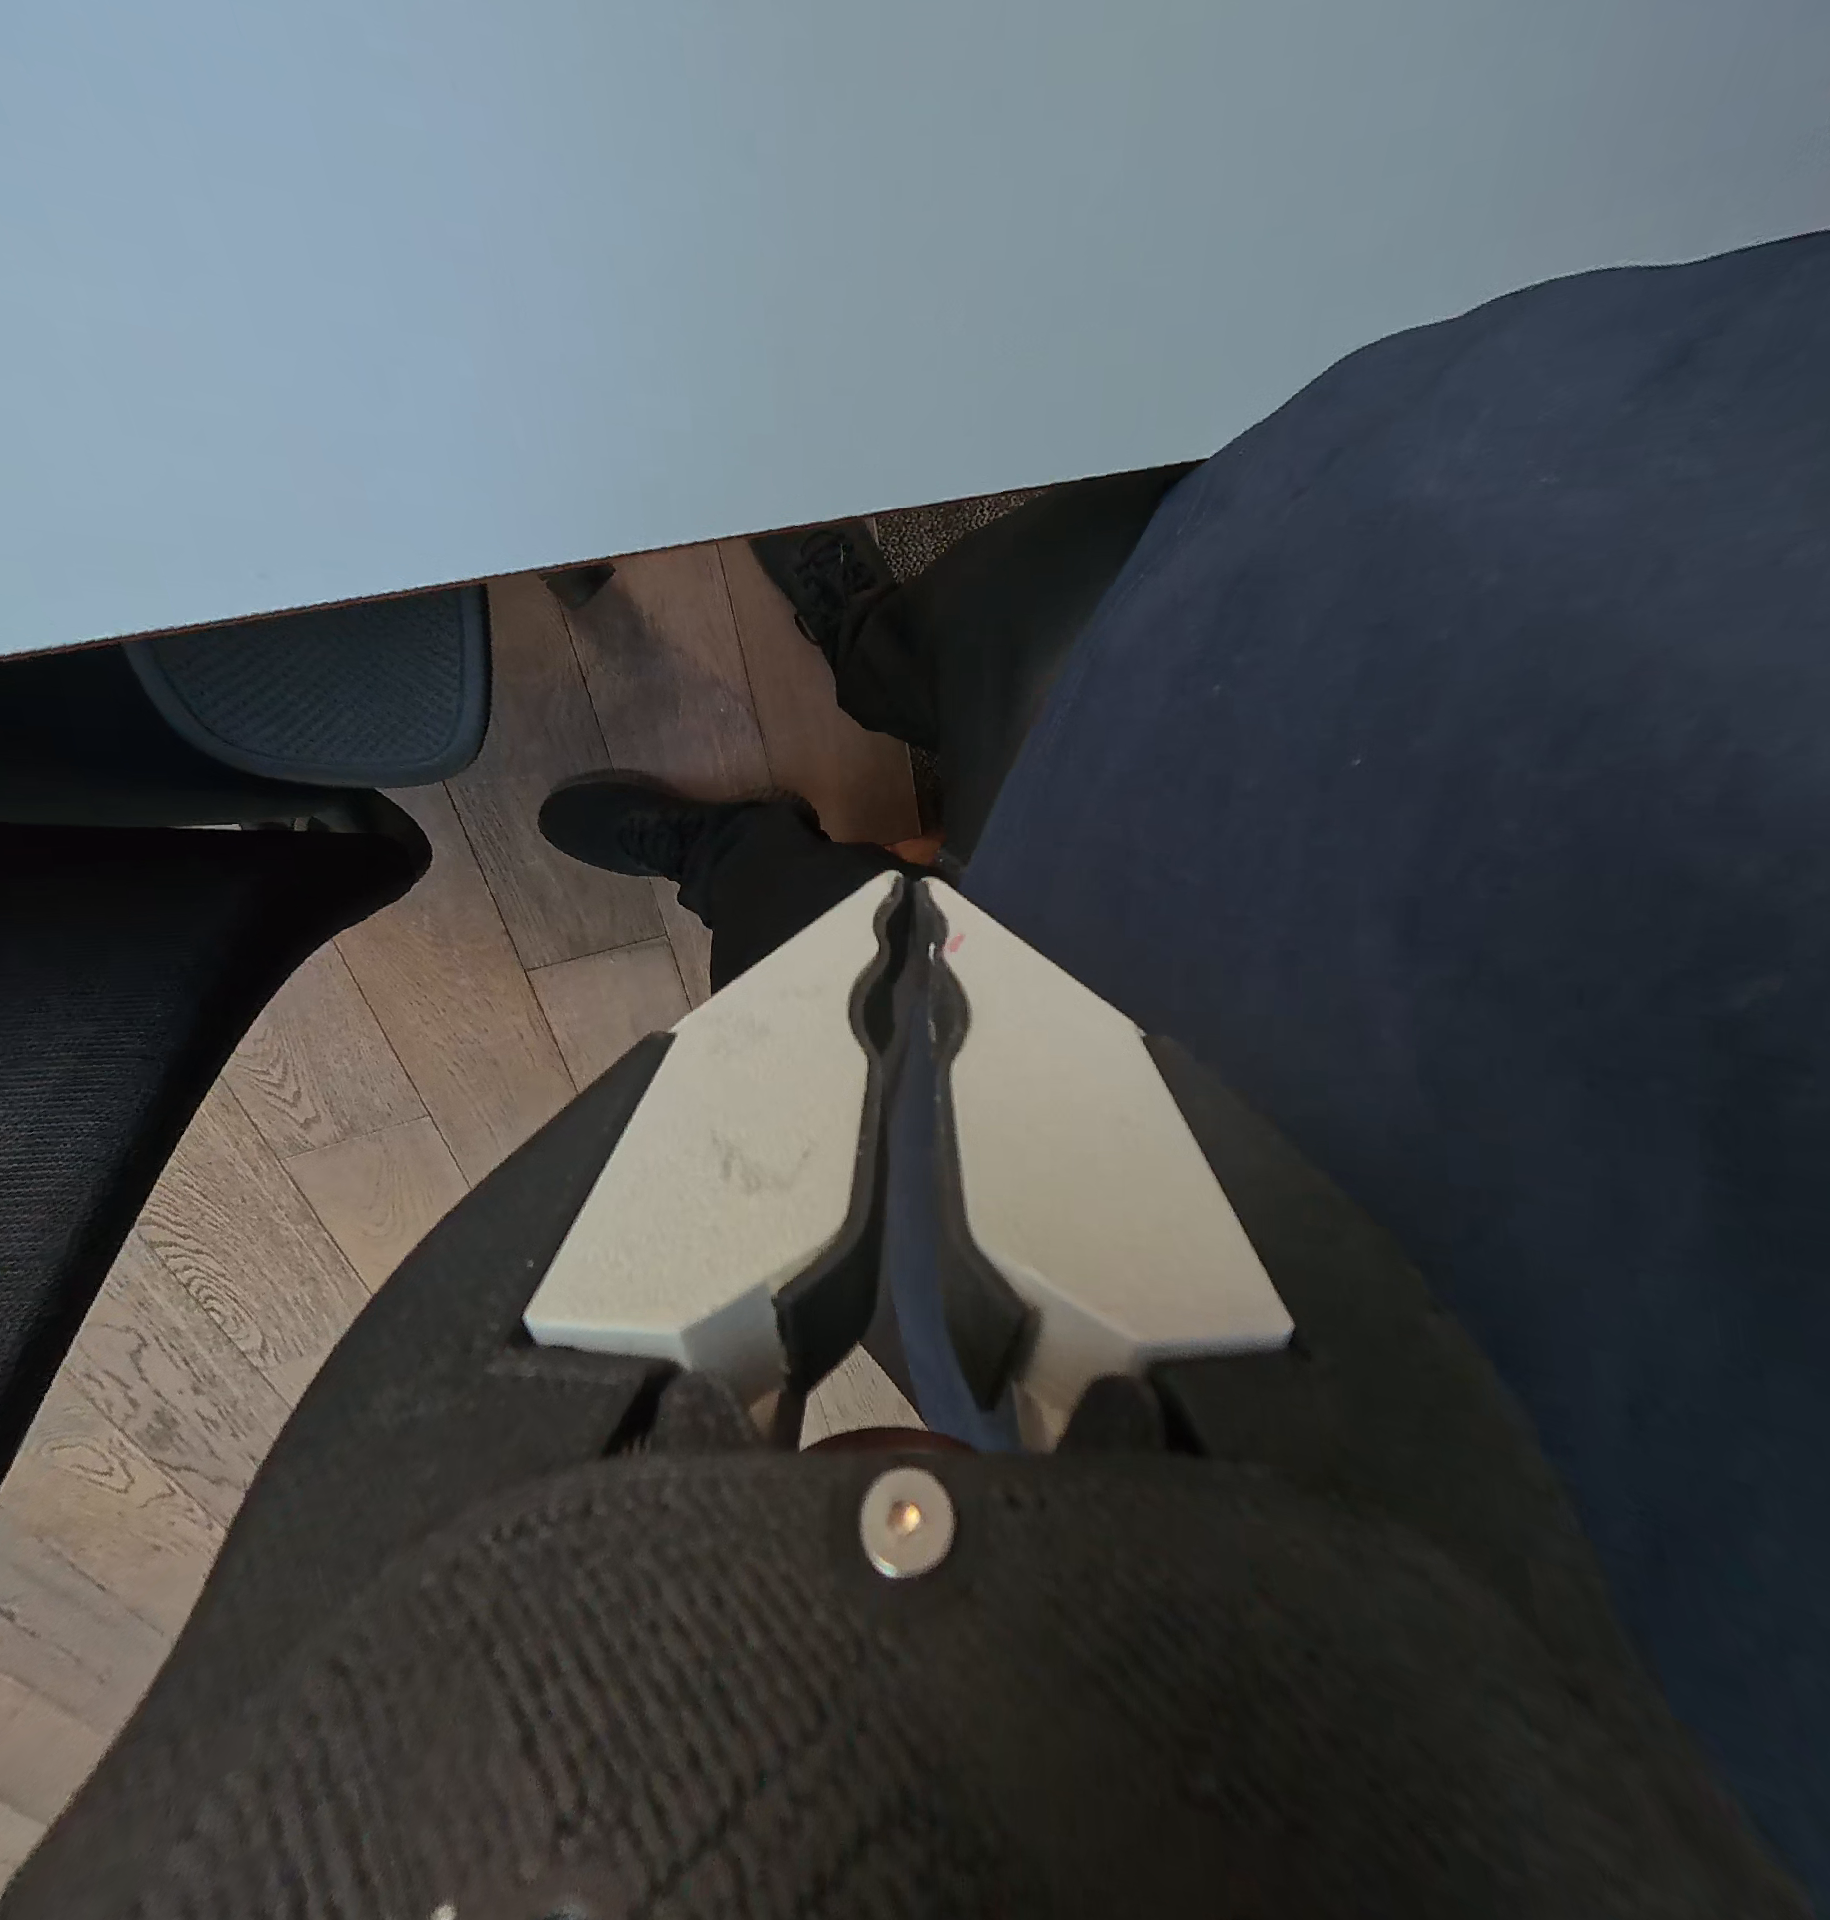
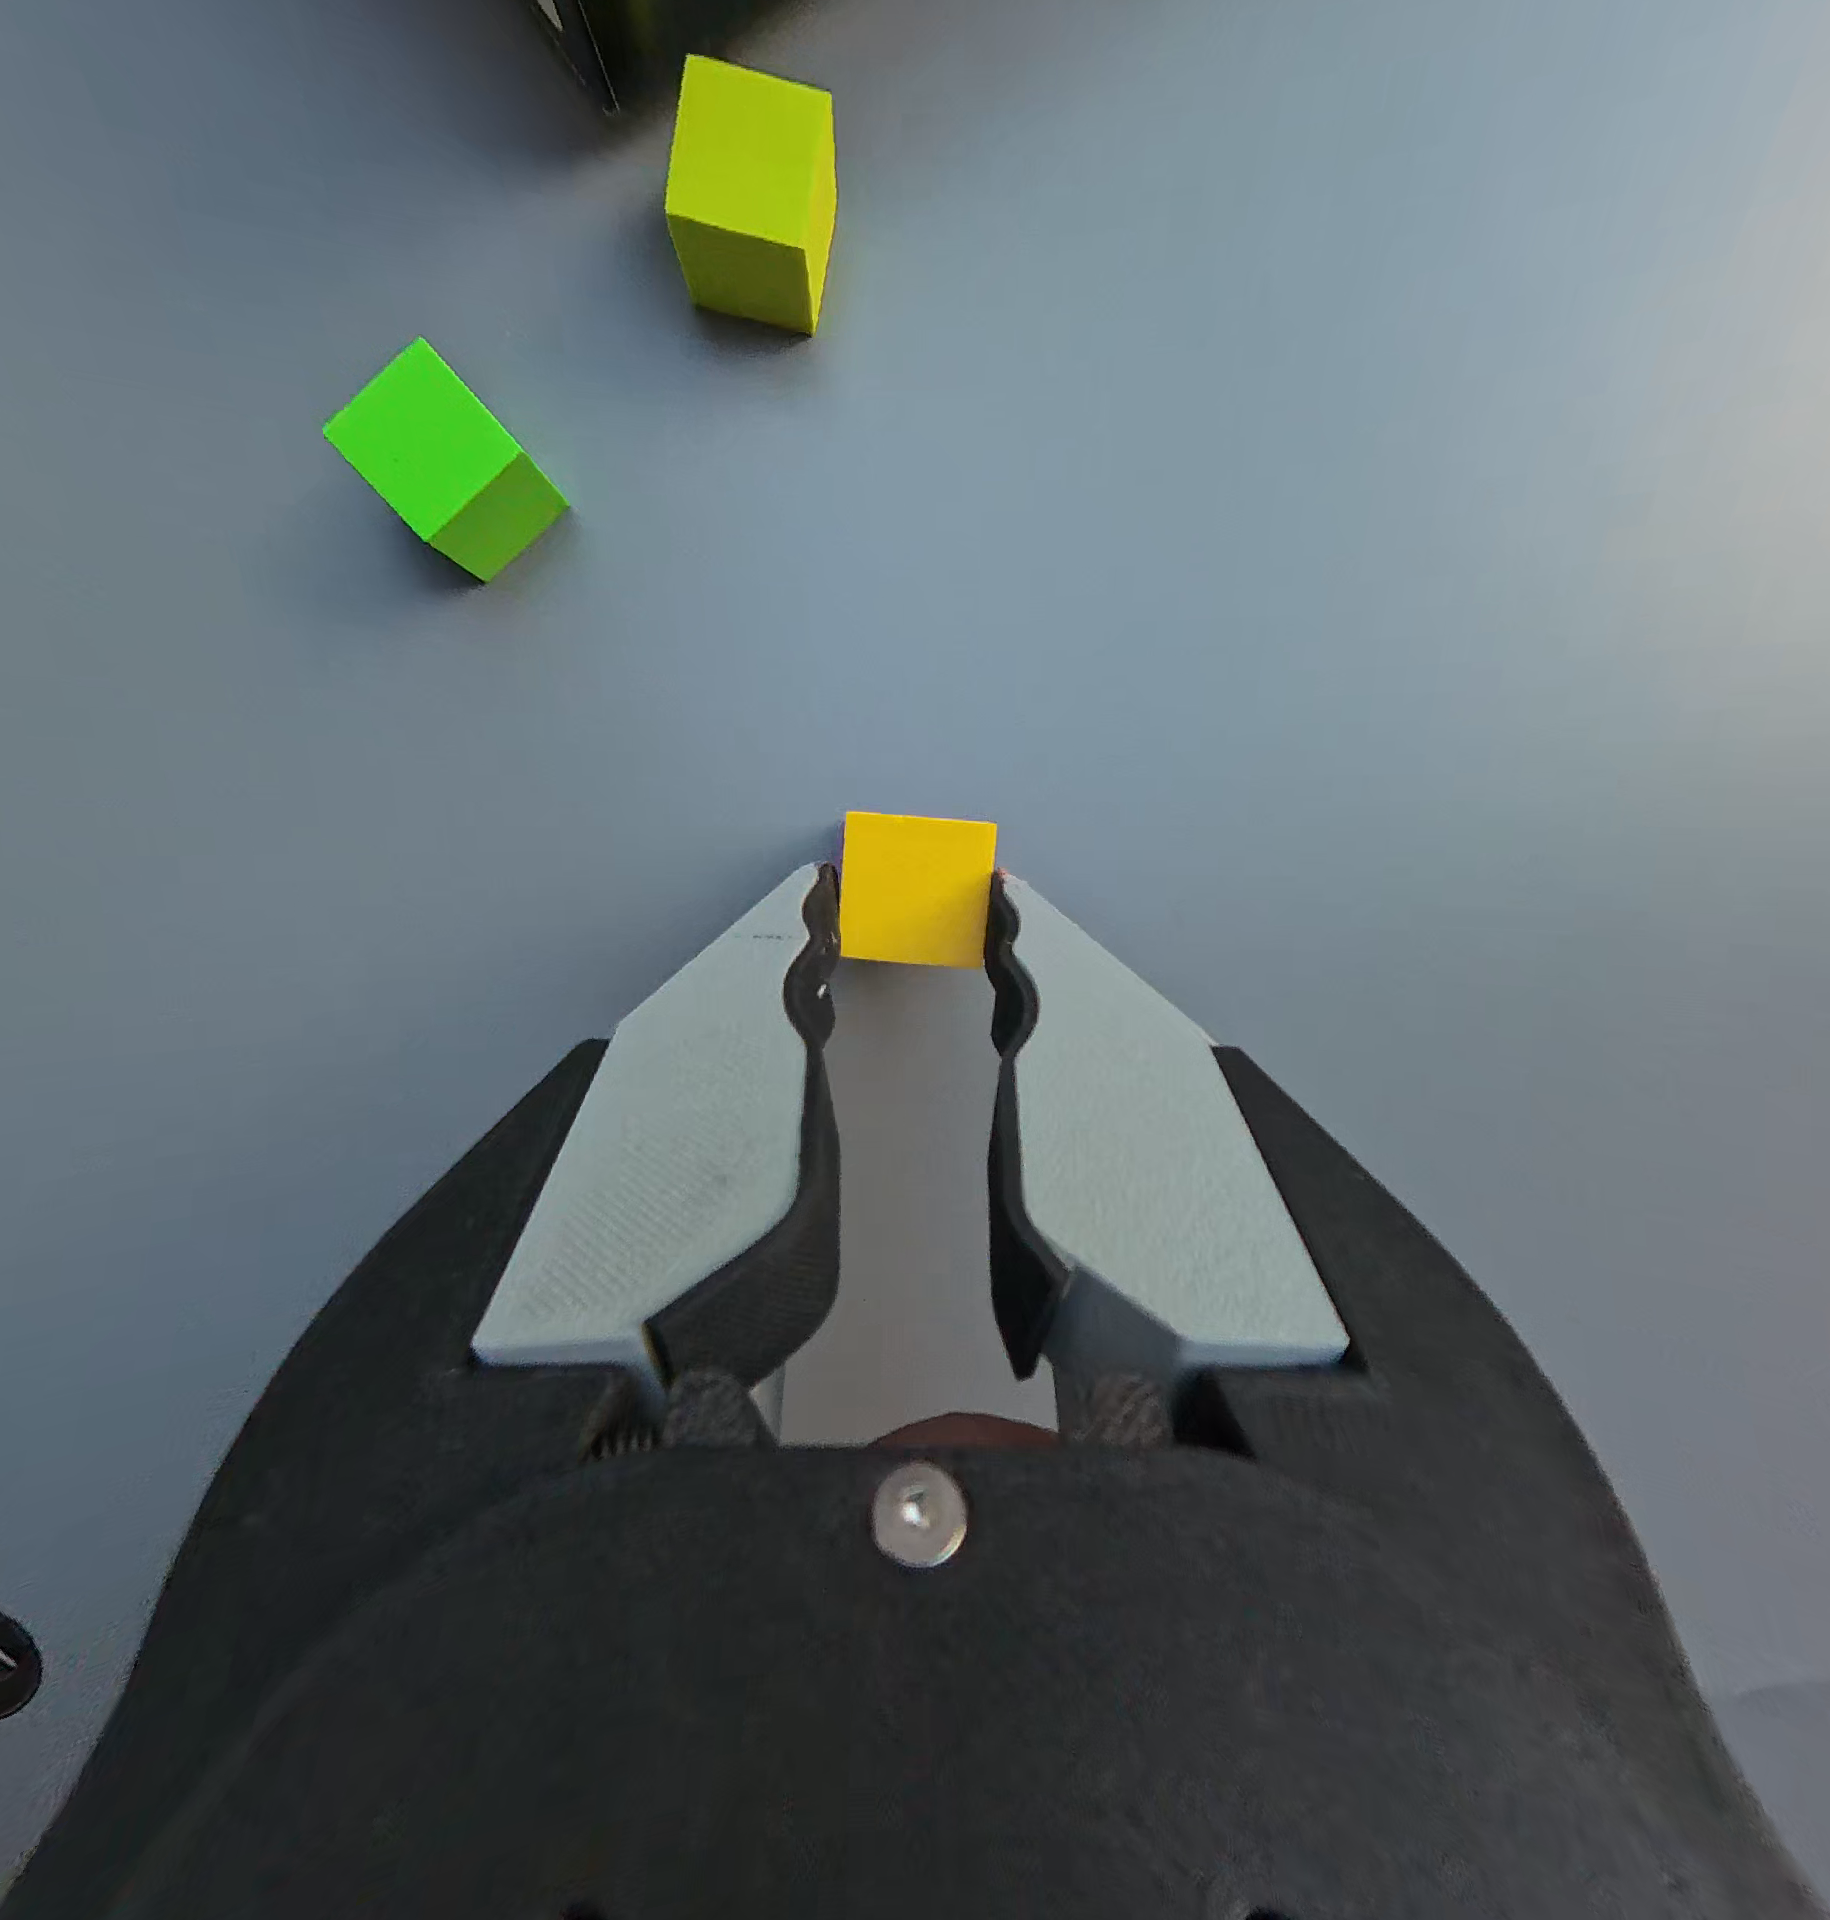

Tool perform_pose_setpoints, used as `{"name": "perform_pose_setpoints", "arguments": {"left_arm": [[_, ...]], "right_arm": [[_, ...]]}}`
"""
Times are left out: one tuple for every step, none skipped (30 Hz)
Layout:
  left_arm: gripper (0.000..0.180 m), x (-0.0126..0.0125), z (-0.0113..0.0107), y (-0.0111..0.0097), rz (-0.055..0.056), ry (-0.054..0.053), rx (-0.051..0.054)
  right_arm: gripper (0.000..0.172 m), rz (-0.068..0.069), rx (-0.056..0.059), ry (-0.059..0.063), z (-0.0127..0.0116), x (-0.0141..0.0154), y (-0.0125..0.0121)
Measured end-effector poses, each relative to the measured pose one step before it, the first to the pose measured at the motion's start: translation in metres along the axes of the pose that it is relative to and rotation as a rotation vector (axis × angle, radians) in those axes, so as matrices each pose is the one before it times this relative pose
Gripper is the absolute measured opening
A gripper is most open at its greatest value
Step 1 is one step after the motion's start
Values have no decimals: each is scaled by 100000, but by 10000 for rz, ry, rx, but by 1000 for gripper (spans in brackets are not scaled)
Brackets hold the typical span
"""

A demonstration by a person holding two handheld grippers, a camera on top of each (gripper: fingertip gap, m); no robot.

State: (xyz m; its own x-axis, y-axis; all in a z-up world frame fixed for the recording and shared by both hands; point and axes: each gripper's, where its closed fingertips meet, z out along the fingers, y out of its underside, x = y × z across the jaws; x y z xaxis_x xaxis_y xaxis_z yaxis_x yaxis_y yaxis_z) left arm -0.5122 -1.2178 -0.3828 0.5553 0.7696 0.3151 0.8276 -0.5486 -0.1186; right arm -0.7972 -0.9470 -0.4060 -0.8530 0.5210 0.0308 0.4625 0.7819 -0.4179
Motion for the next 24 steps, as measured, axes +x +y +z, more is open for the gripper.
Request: {"name": "perform_pose_setpoints", "arguments": {"left_arm": [[0,-28,-51,-29,14,-7,2],[0,-55,-38,23,7,-20,-13],[0,-62,-40,25,0,-17,-6],[0,-45,-45,25,-9,-11,4],[0,-32,-37,48,-17,-6,4],[0,-14,-44,61,-19,-3,5],[0,-10,-15,73,-16,-2,1],[0,-23,5,103,-19,-10,-12],[0,3,21,131,-27,1,-19],[0,34,30,115,-32,10,-15],[0,52,37,94,-25,10,-3],[0,69,55,71,-16,16,-3],[0,101,66,74,-3,25,-19],[0,103,73,44,19,18,-30],[0,97,66,1,44,7,-28],[0,96,48,-51,54,6,-19],[0,97,20,-95,51,14,-14],[0,91,4,-114,52,10,-8],[0,61,-14,-129,59,-2,-1],[0,19,-29,-103,57,-11,-4],[0,-22,-3,-70,36,-13,-14],[0,-31,-17,-35,11,-9,-13],[0,-46,-8,-35,-14,-8,4],[0,-29,-7,-19,-26,5,17]], "right_arm": [[26,-19,-83,-12,399,-72,120],[26,-44,-11,73,256,67,7],[26,-8,-34,38,145,51,36],[28,50,-65,3,82,8,79],[34,81,-21,35,-10,74,53],[41,114,22,51,-111,105,45],[46,148,66,34,-258,70,-9],[49,179,172,43,-419,80,-179],[50,204,316,-3,-586,-43,-450],[50,196,413,-126,-677,-309,-722],[49,123,452,-247,-629,-628,-934],[45,-28,430,-344,-441,-957,-1016],[41,-203,266,-342,-114,-1096,-856],[40,-330,31,-310,233,-1077,-577],[41,-392,-107,-294,554,-1045,-409],[41,-423,-142,-275,797,-957,-351],[43,-431,-223,-194,969,-737,-250],[46,-440,-312,-112,1027,-502,-160],[47,-456,-308,-33,1025,-280,-142],[47,-424,-290,-23,1031,-123,-76],[48,-322,-351,-137,1013,-170,89],[47,-212,-375,-210,919,-204,151],[41,-179,-251,-188,759,-148,42],[27,-176,-193,-135,554,-102,63]]}}
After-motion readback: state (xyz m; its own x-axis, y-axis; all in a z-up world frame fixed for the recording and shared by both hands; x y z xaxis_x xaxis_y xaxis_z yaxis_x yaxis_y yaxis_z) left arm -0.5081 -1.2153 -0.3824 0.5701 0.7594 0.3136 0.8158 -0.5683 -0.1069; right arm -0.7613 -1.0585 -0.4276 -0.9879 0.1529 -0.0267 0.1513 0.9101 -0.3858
